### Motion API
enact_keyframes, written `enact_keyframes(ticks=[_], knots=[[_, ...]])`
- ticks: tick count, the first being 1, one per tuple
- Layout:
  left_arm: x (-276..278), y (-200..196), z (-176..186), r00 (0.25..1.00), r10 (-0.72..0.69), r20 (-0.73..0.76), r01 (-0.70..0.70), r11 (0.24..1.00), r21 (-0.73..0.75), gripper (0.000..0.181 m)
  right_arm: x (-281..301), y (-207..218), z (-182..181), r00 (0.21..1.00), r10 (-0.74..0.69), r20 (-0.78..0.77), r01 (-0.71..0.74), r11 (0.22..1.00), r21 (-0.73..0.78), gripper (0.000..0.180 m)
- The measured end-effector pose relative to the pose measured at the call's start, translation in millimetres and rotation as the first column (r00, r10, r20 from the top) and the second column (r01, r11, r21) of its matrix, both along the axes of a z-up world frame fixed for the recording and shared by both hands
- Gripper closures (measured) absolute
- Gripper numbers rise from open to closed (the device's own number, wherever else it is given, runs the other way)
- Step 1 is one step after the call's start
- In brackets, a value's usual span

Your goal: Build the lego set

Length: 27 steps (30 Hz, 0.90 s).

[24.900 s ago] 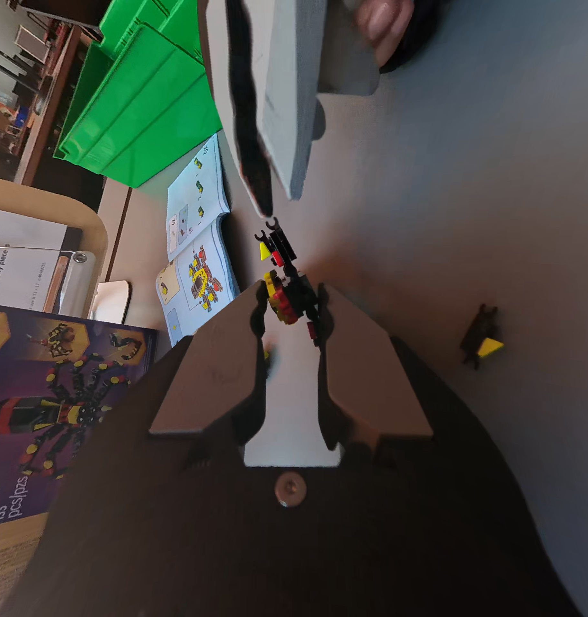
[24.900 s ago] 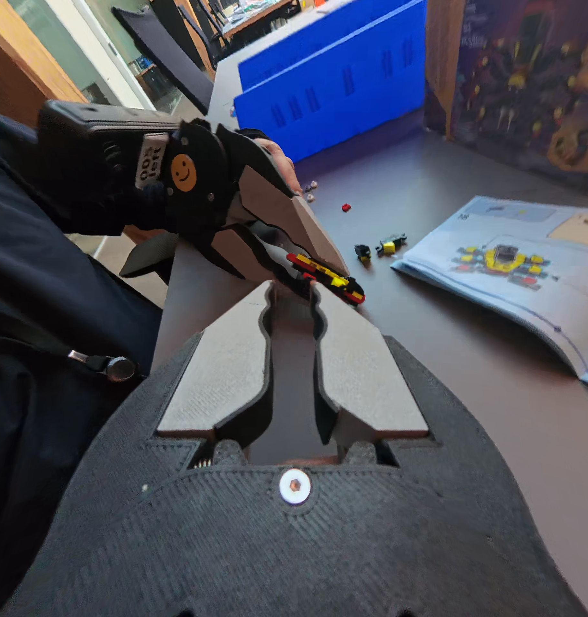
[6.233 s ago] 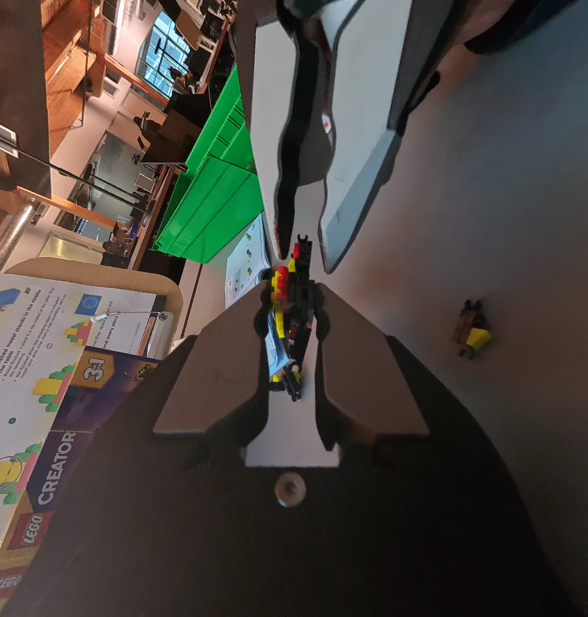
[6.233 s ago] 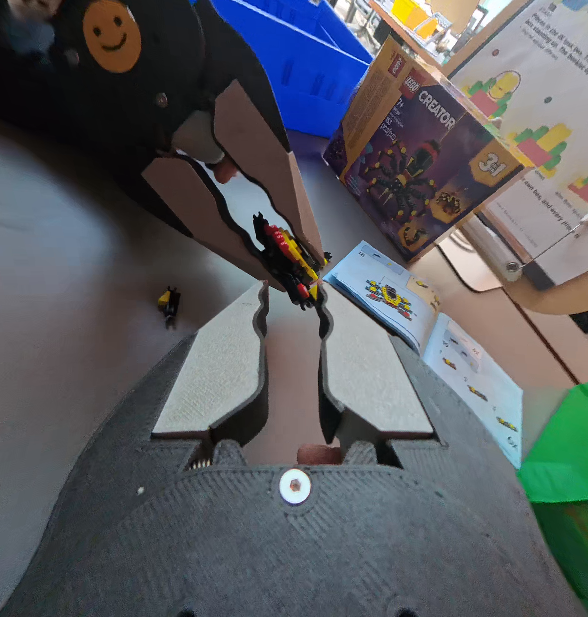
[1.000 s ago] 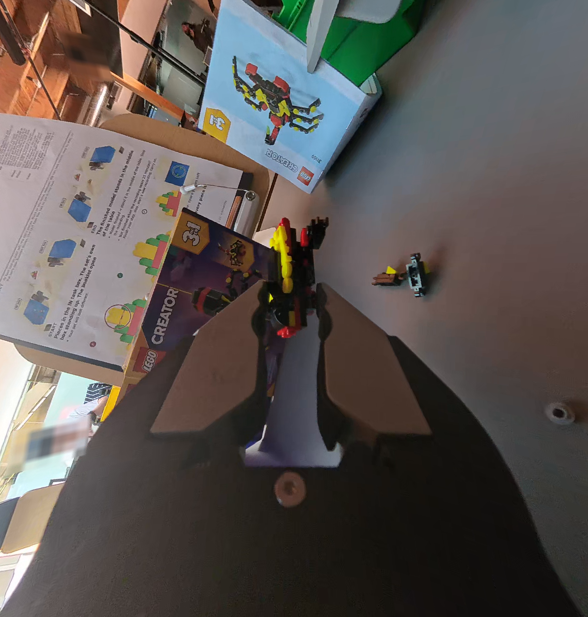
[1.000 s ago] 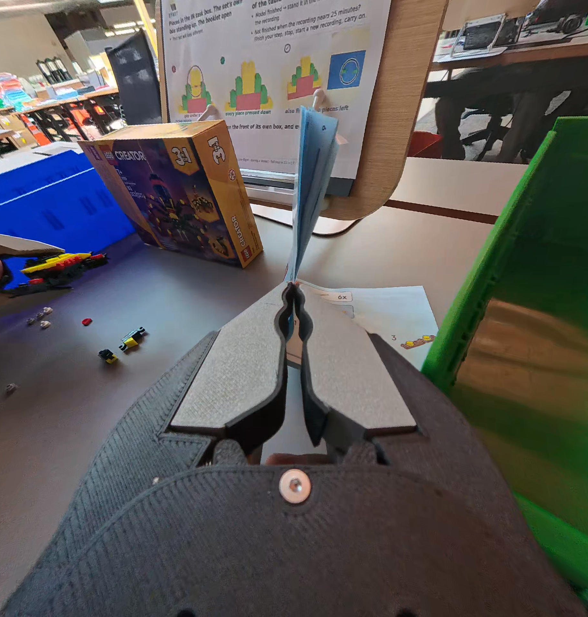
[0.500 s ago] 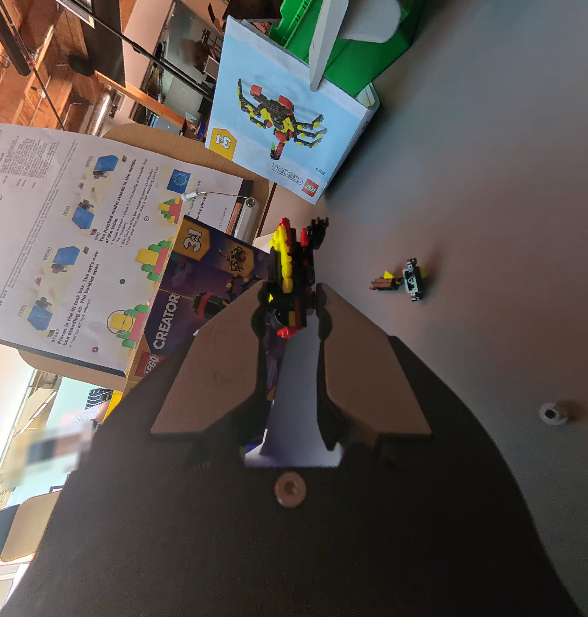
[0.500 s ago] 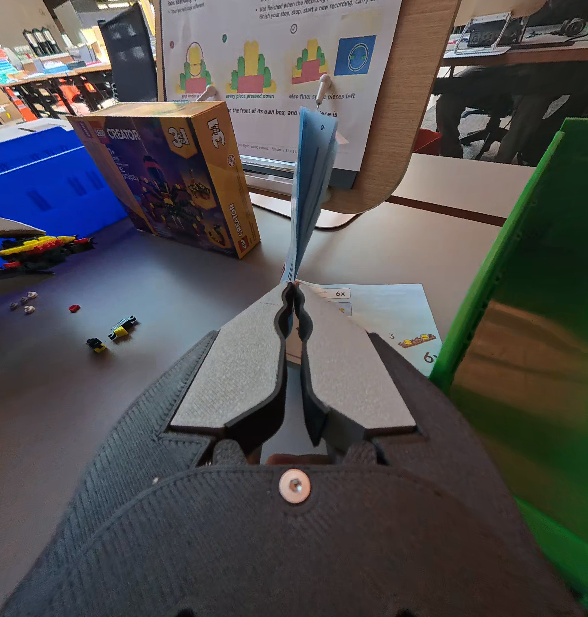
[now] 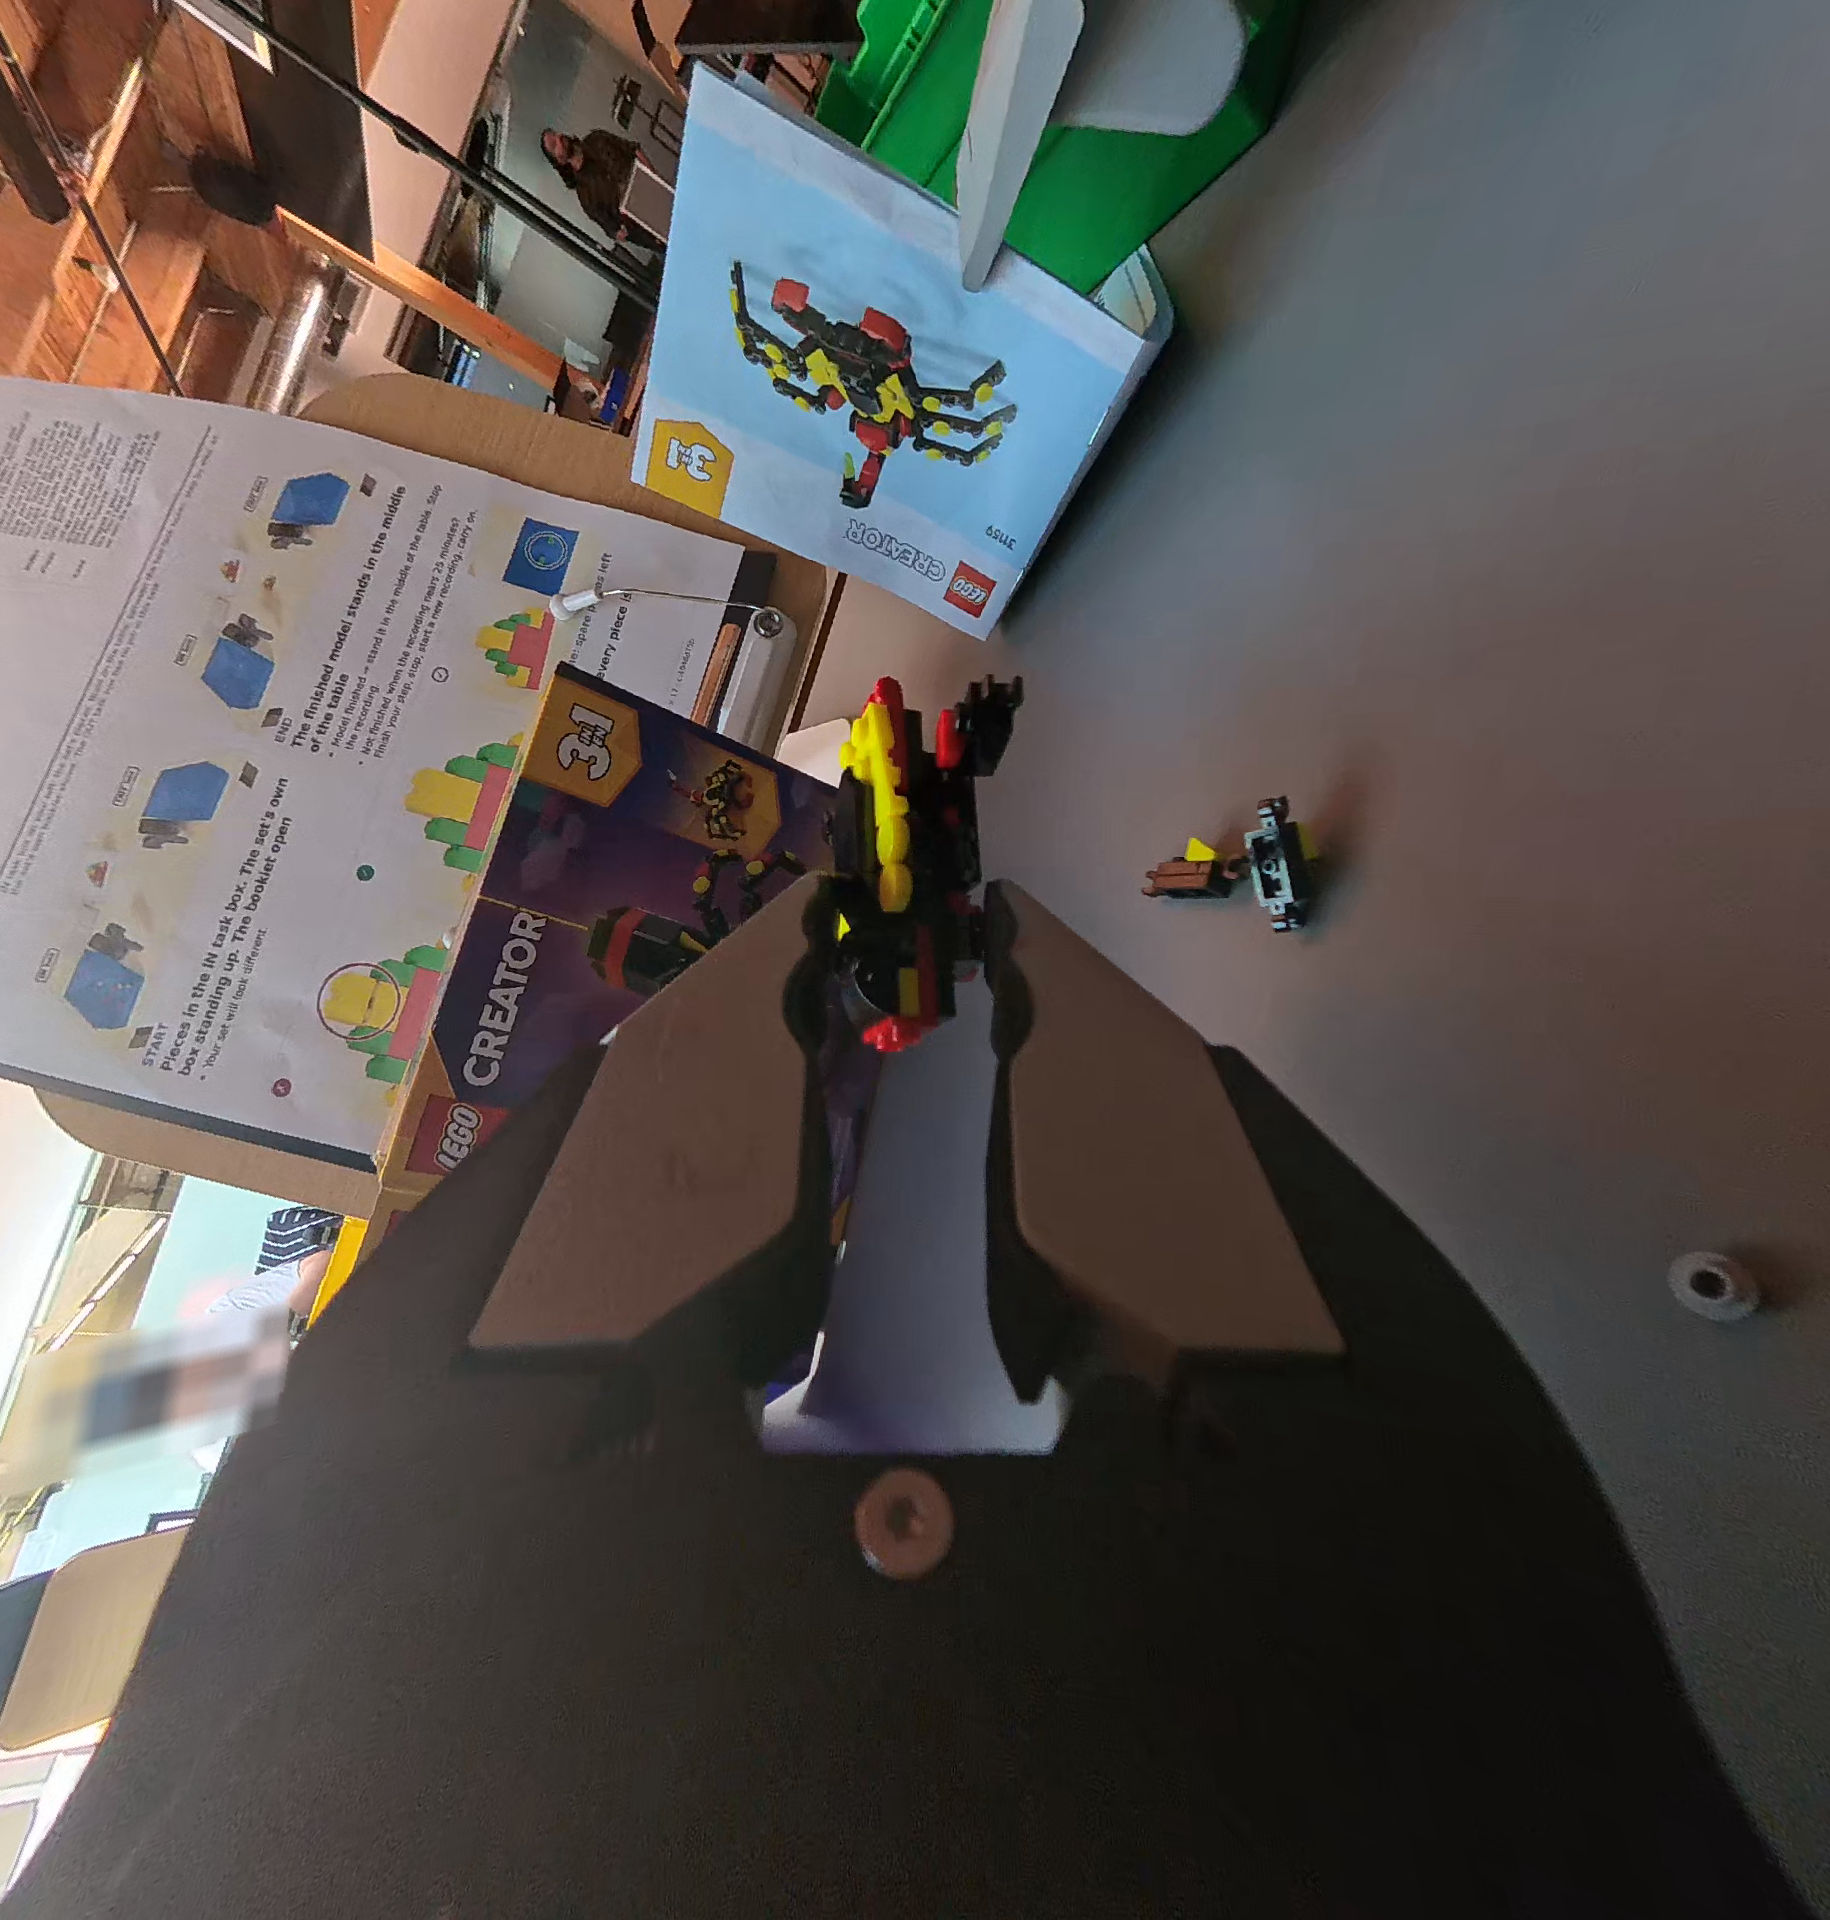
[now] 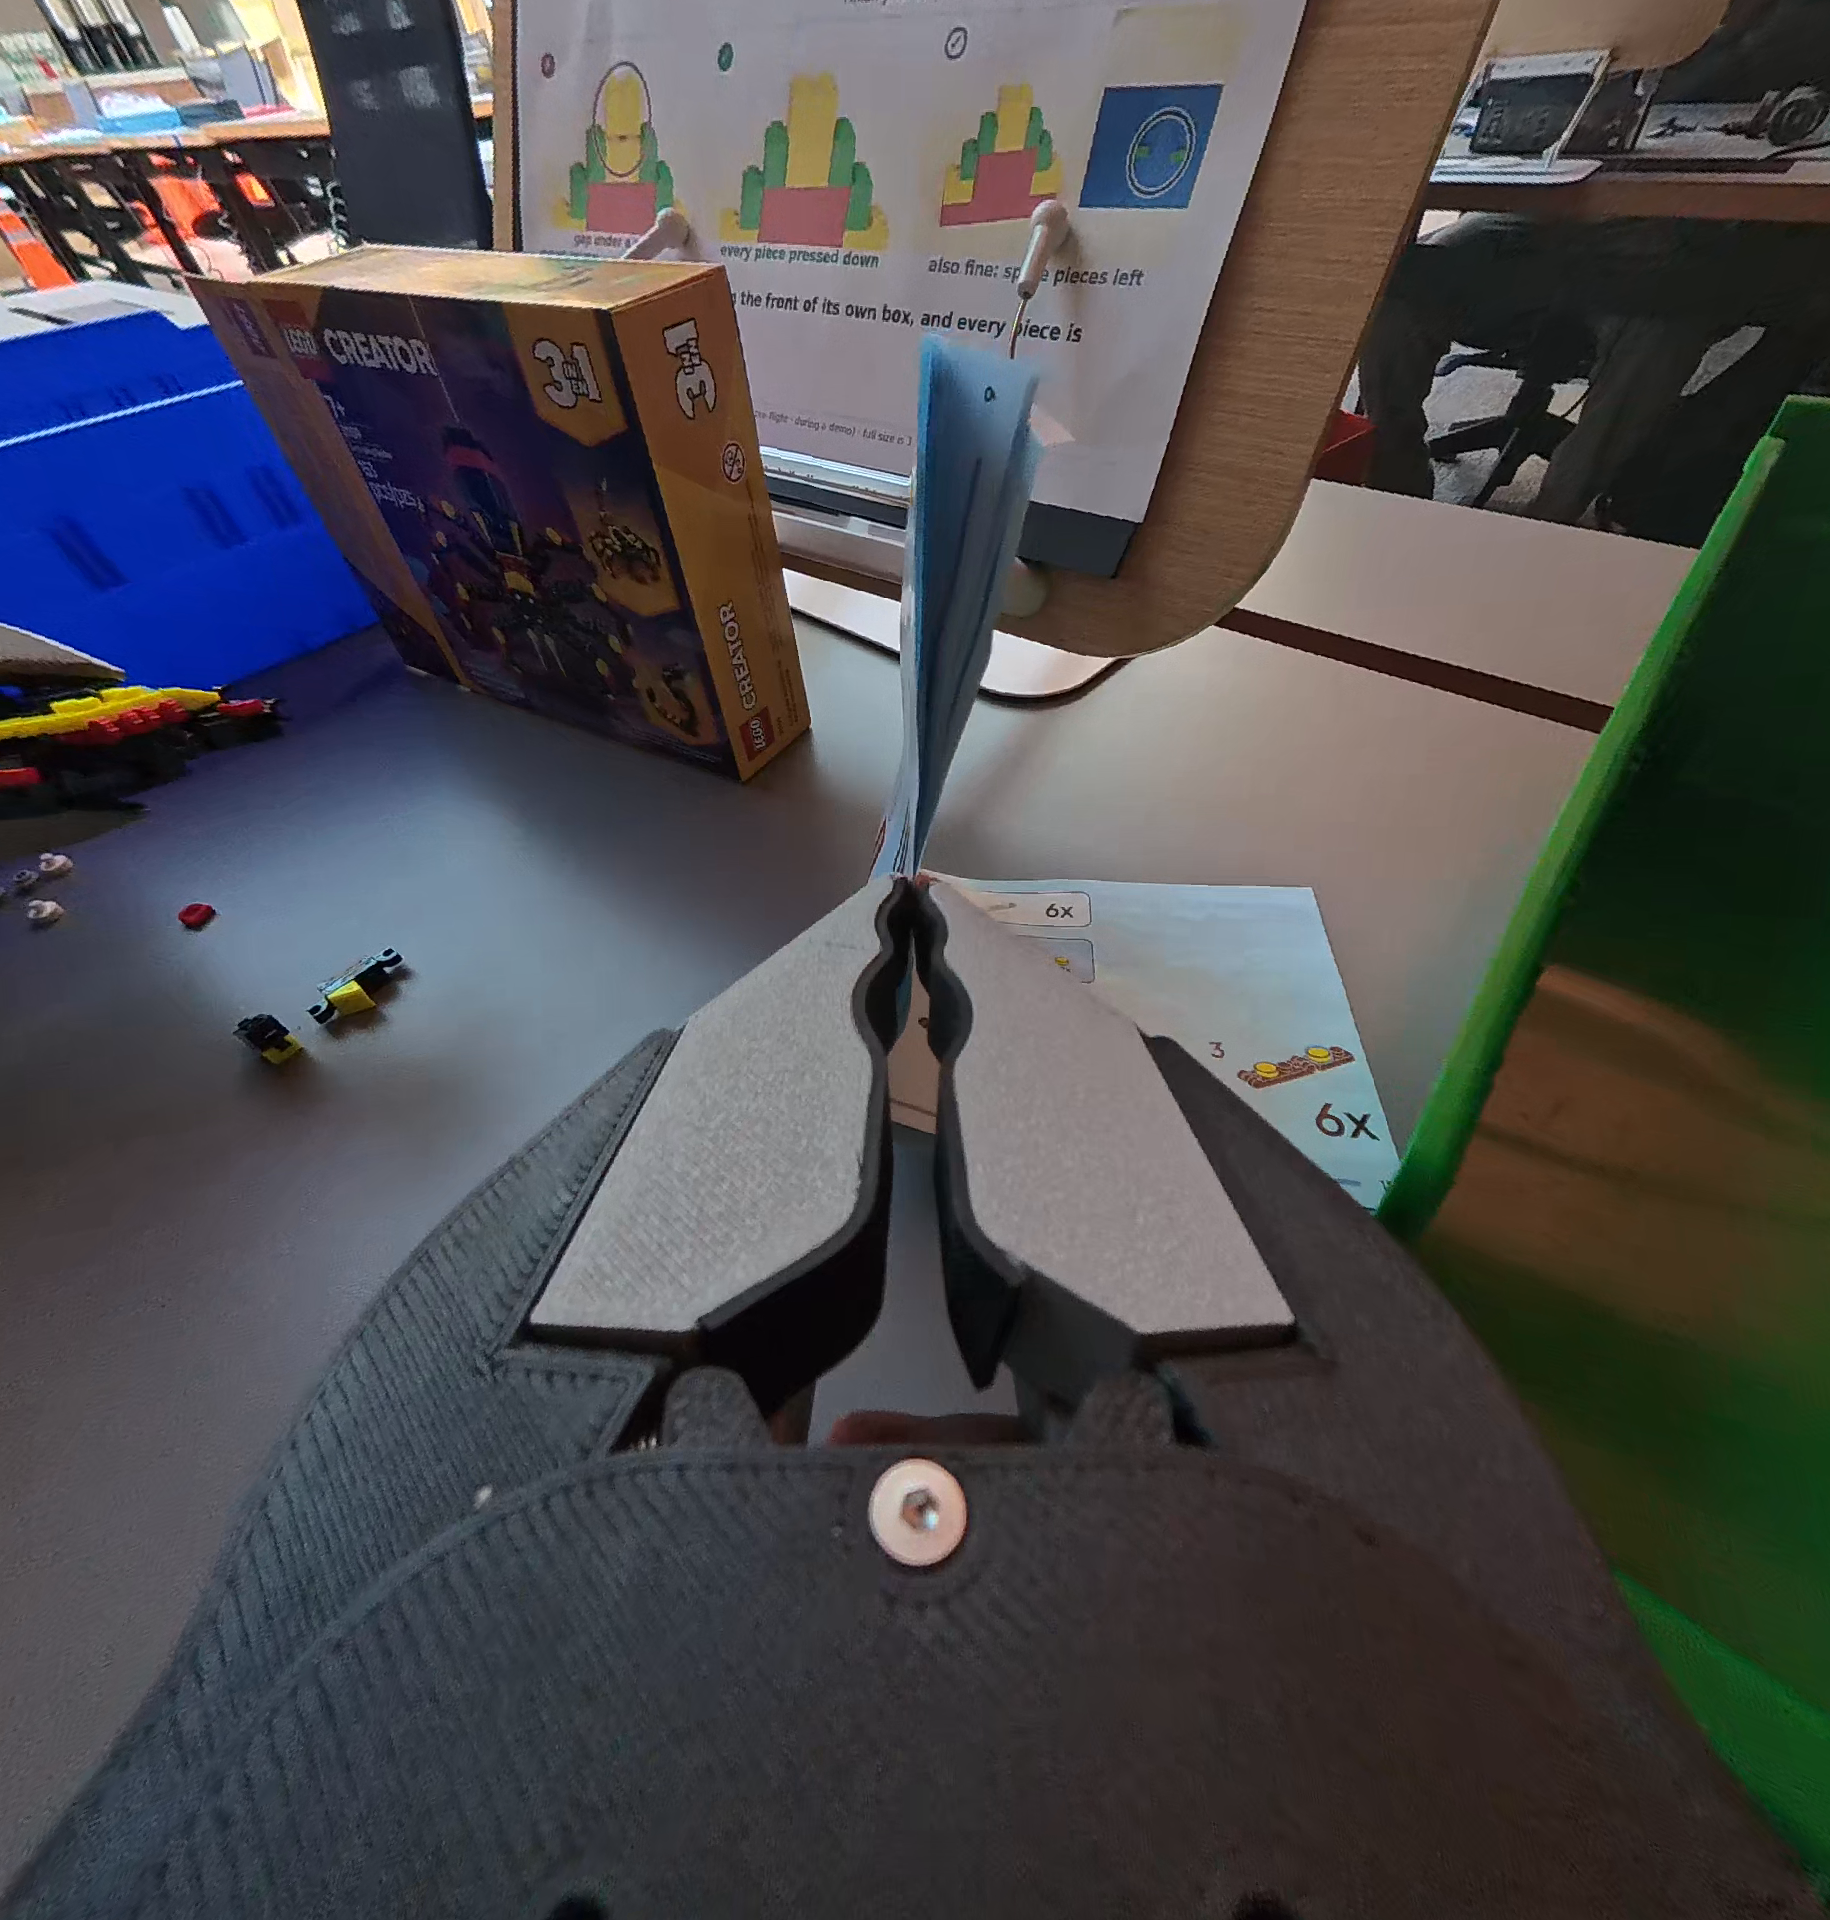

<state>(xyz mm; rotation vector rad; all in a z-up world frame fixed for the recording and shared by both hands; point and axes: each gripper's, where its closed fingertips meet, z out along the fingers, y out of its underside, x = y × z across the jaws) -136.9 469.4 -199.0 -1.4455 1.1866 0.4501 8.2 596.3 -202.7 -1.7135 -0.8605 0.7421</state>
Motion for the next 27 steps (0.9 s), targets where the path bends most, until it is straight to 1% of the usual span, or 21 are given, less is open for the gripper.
enact_keyframes(ticks=[19, 27], knots=[[0.6, -0.6, -0.8, 1.0, -0.001, -0.004, 0.001, 1.0, -0.002, 0.155, -0.6, -0.2, -1.7, 1.0, 0.004, 0.018, -0.004, 1.0, 0.018, 0.18], [0.6, -0.6, -2.1, 1.0, 0.0, -0.006, 0.0, 1.0, -0.009, 0.155, -2.5, -1.6, -3.2, 0.999, 0.009, 0.049, -0.011, 0.999, 0.04, 0.18]])
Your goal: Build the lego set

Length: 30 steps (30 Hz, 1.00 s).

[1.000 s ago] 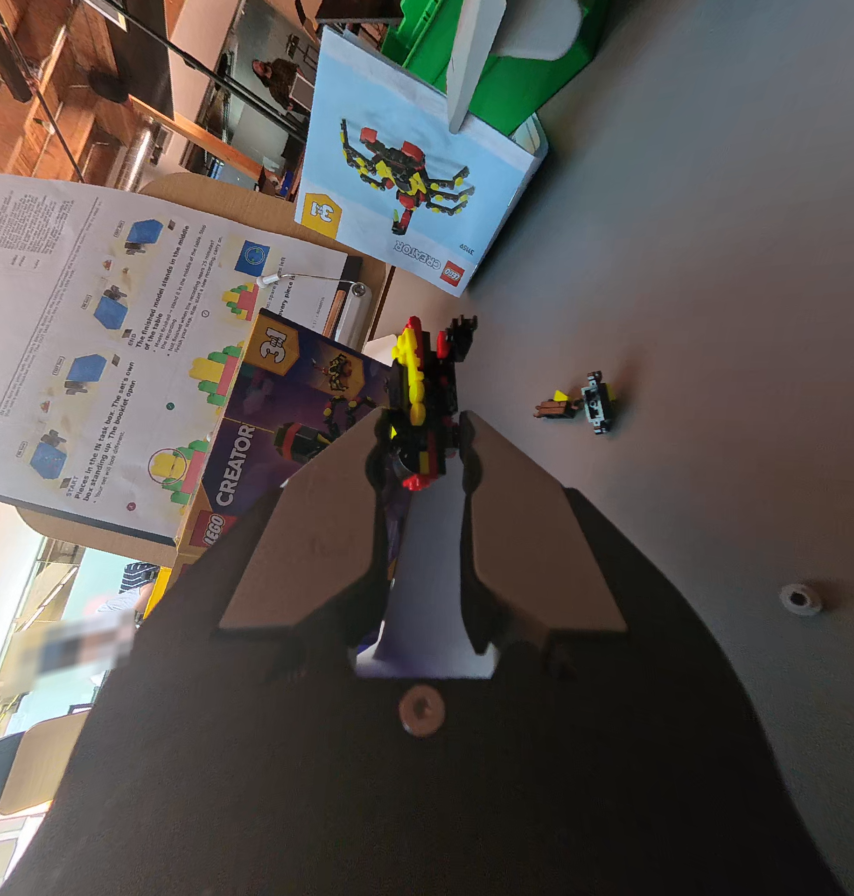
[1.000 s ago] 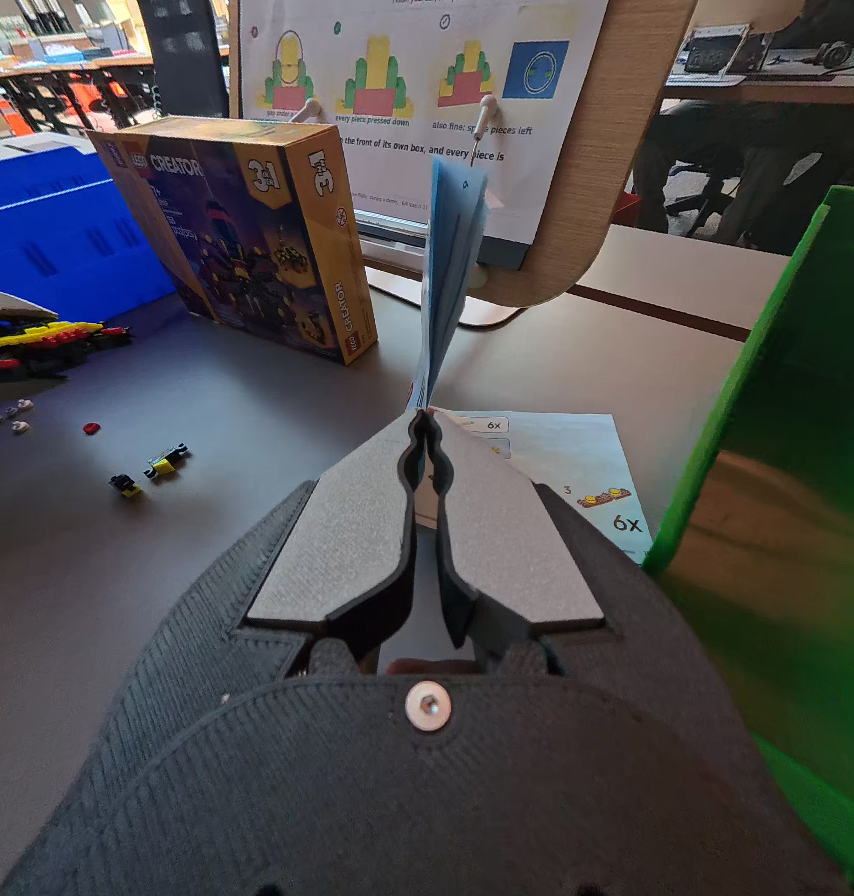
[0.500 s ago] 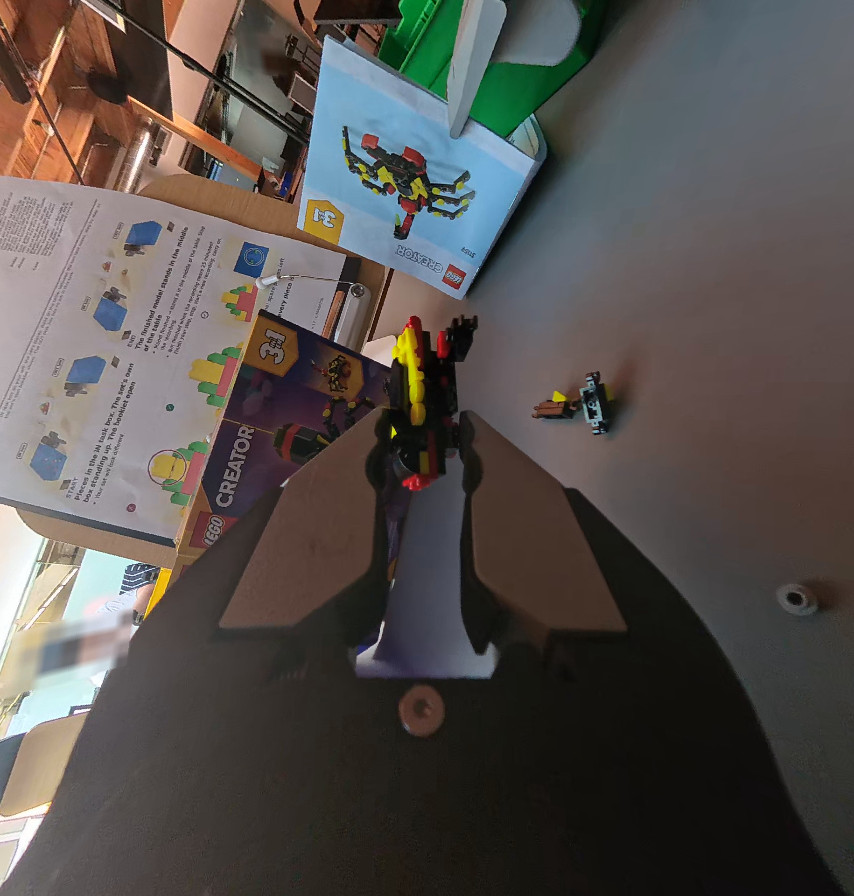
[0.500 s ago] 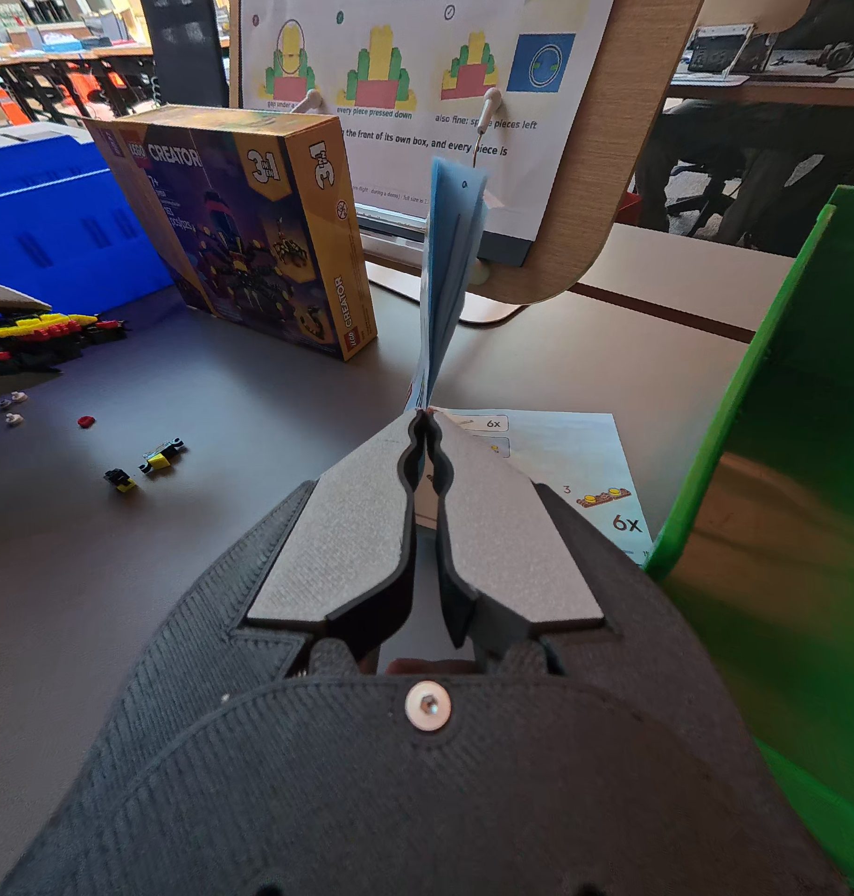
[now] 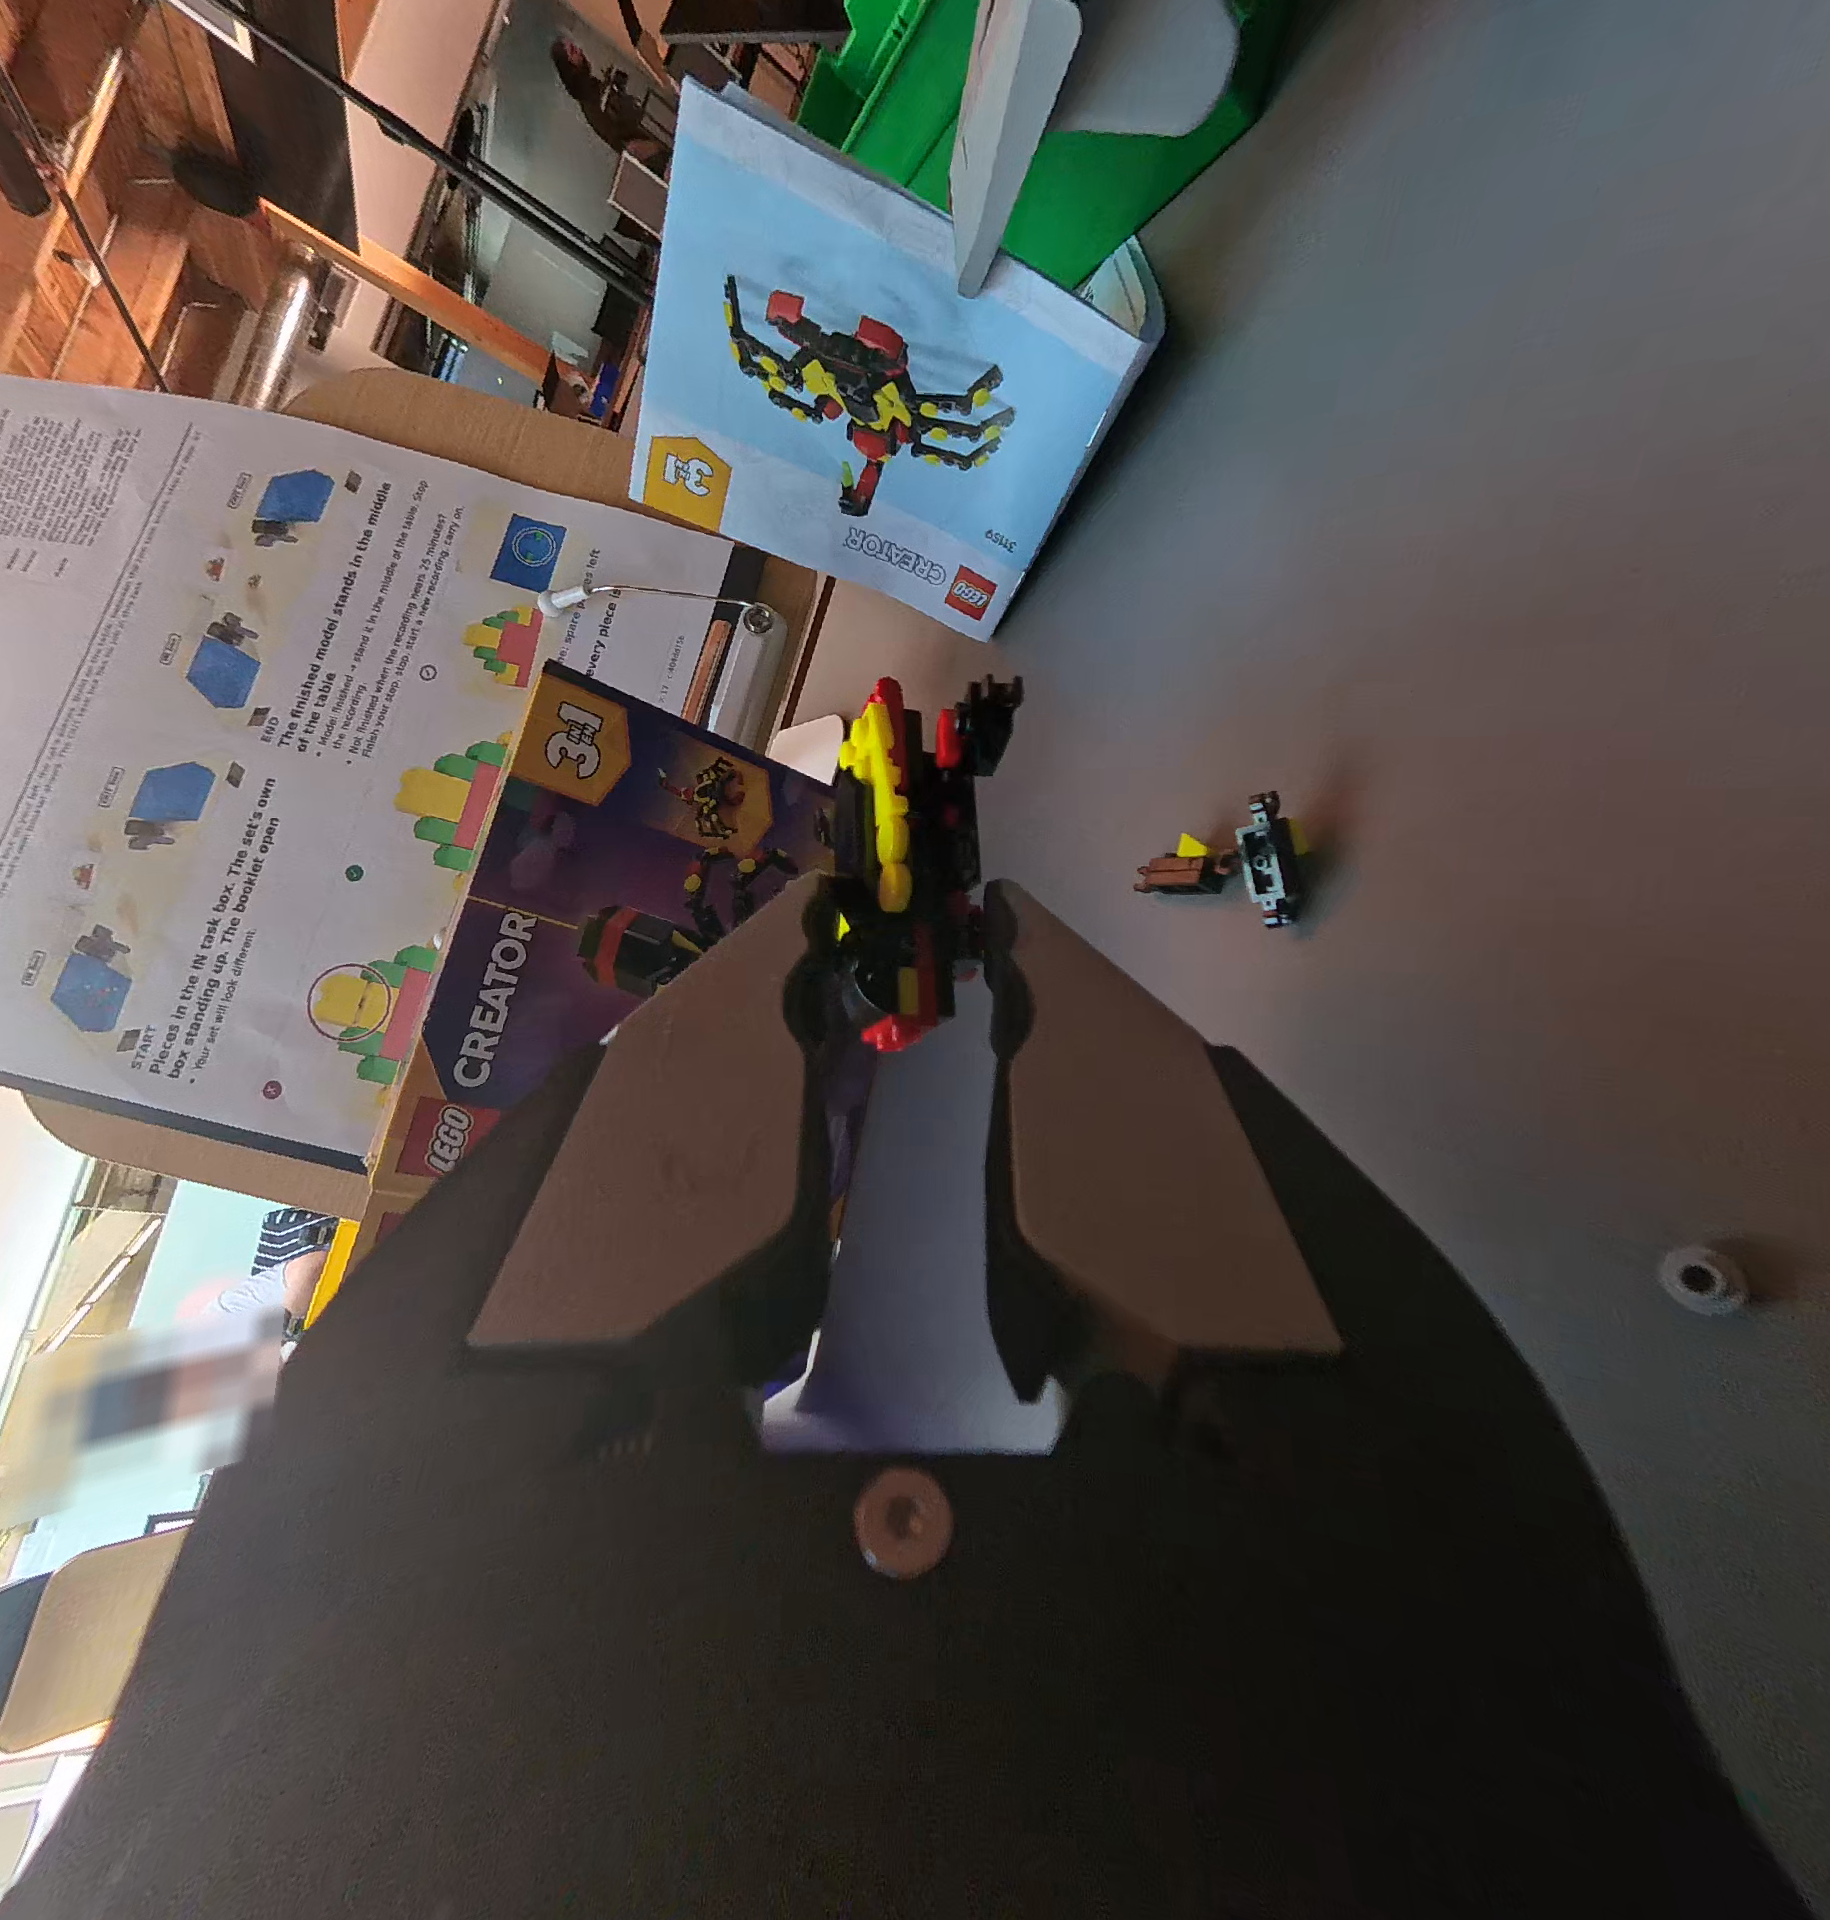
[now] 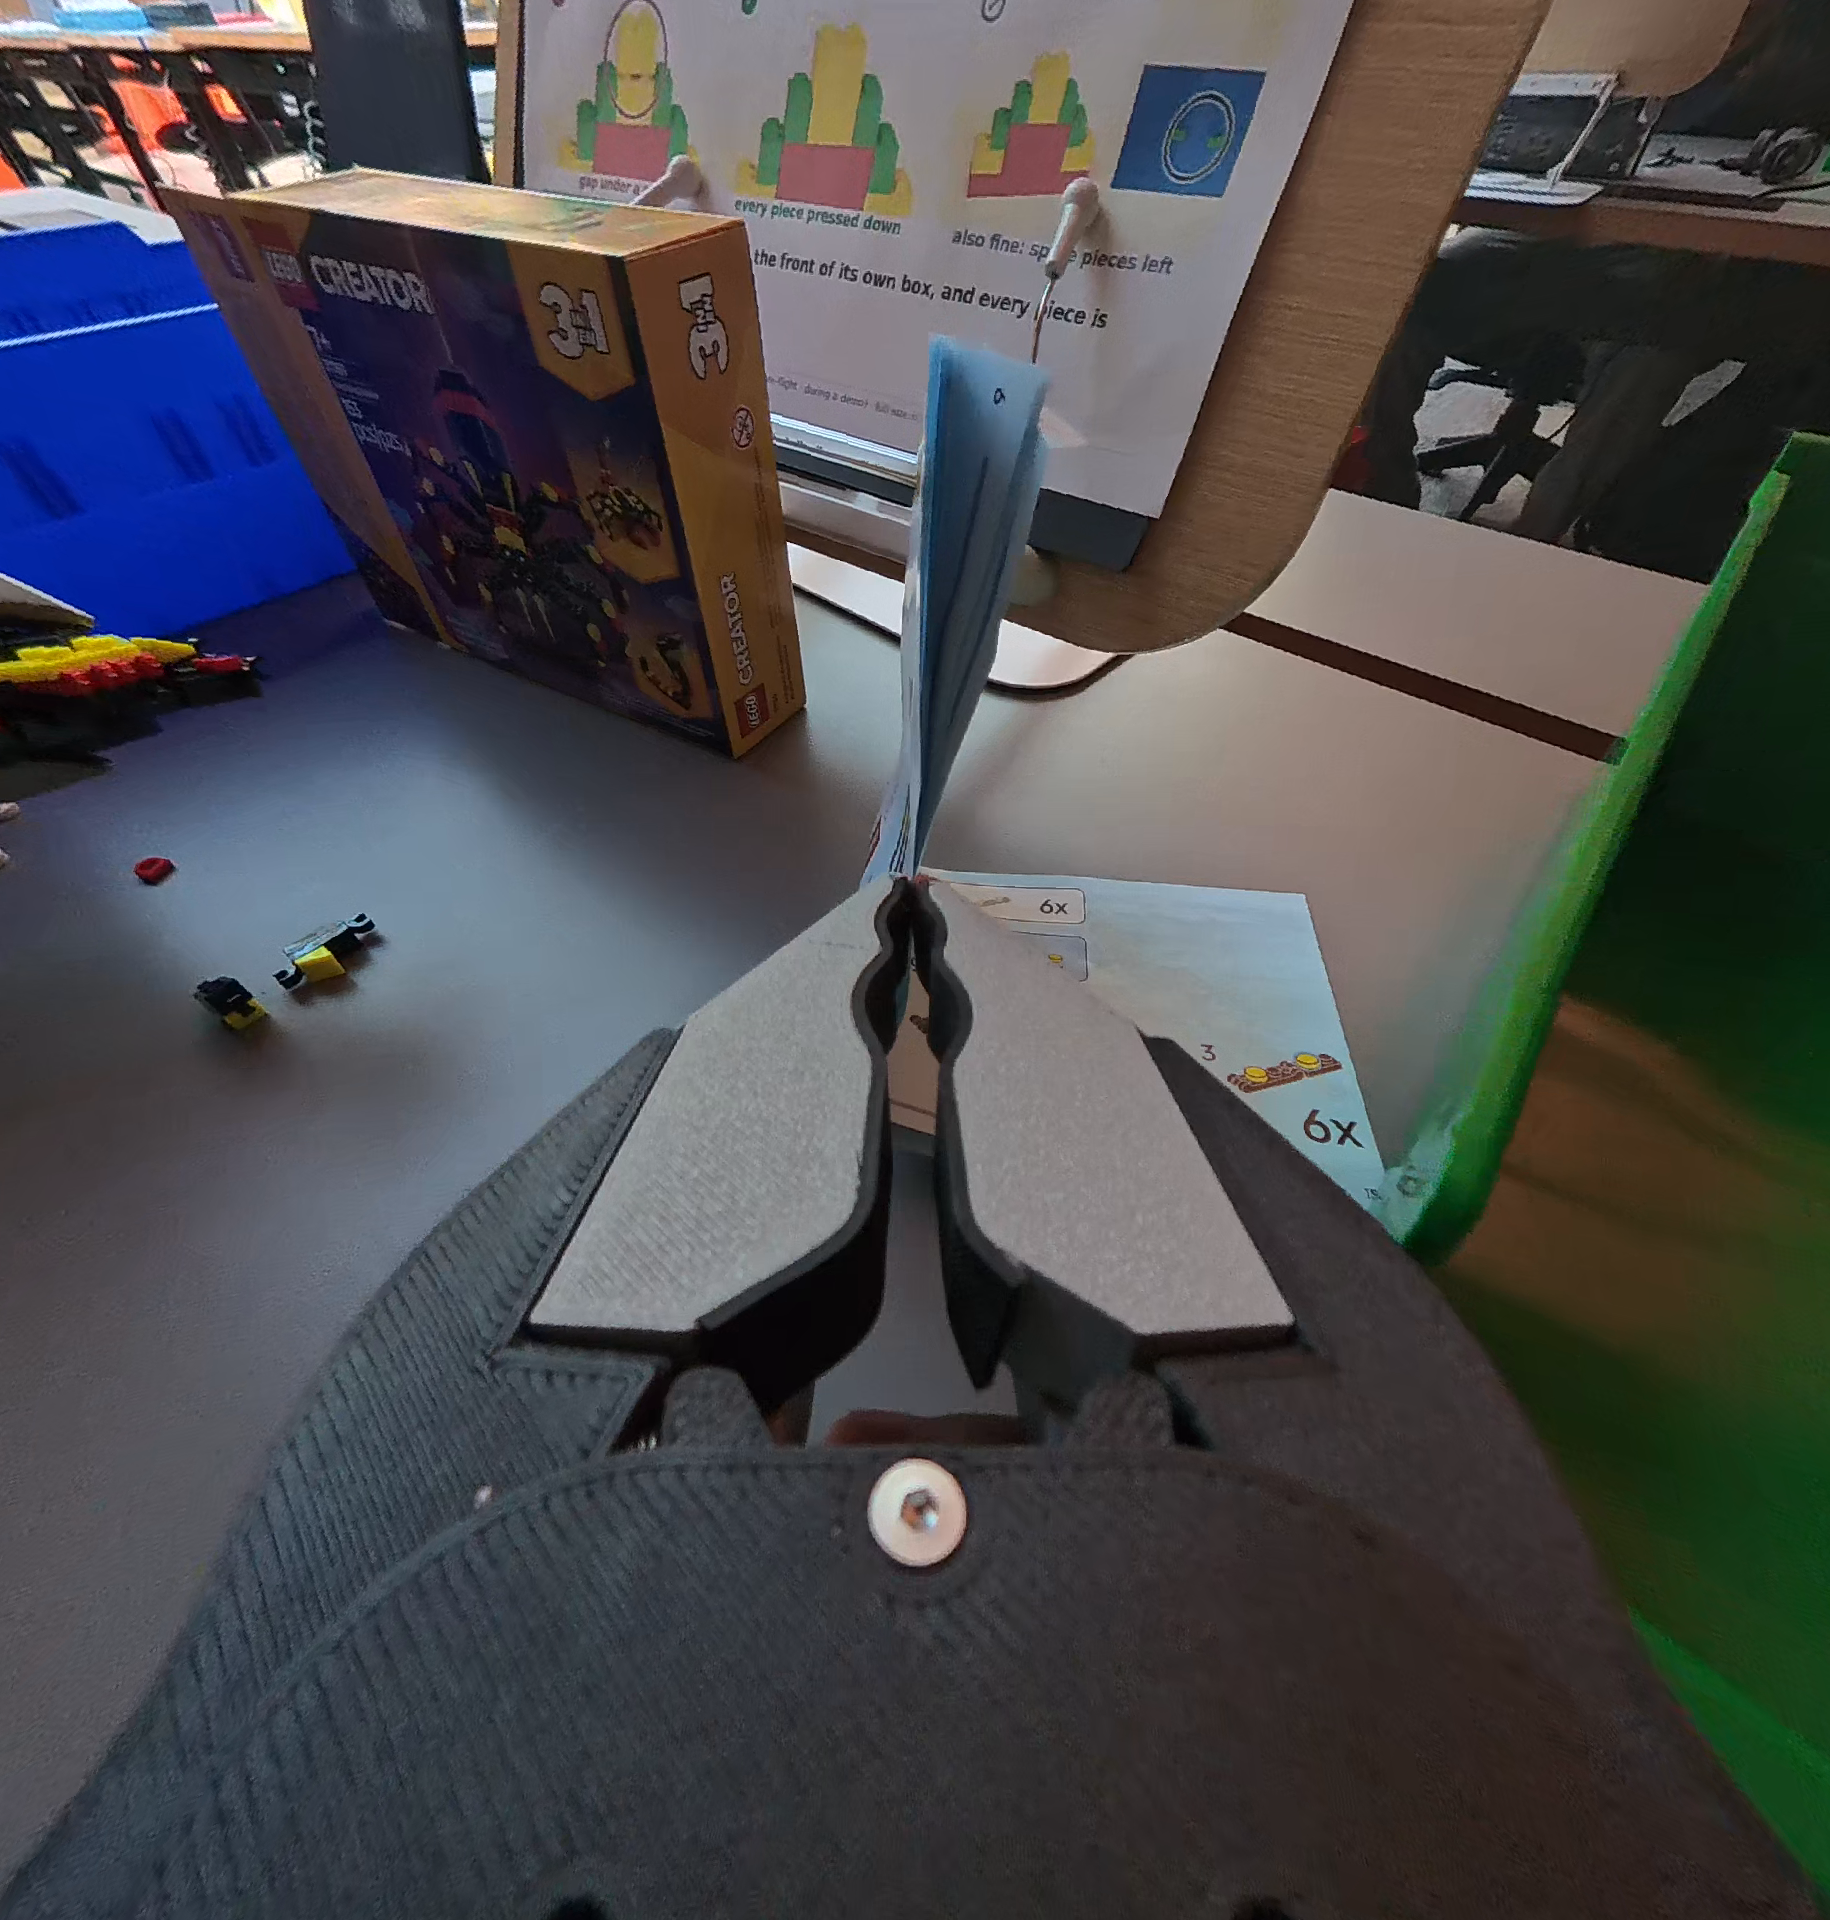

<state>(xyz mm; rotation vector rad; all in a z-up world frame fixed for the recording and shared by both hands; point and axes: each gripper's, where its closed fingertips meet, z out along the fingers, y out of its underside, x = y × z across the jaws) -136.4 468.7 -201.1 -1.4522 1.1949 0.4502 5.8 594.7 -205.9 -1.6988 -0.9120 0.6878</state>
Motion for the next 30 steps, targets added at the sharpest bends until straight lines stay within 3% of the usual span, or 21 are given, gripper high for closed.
enact_keyframes(ticks=[15, 25, 30], knots=[[-1, 0, 5, 1.0, 0.002, -0.001, -0.002, 1.0, 0.031, 0.155, -15, -16, 2, 0.99, 0.065, 0.125, -0.084, 0.984, 0.155, 0.18], [-5, -3, 31, 0.998, 0.03, -0.046, -0.02, 0.978, 0.207, 0.155, -51, -65, -18, 0.877, 0.188, 0.442, -0.367, 0.857, 0.362, 0.176], [-6, -3, 33, 0.991, 0.055, -0.12, -0.022, 0.965, 0.26, 0.156, -67, -94, -2, 0.882, 0.32, 0.346, -0.433, 0.839, 0.33, 0.161]])
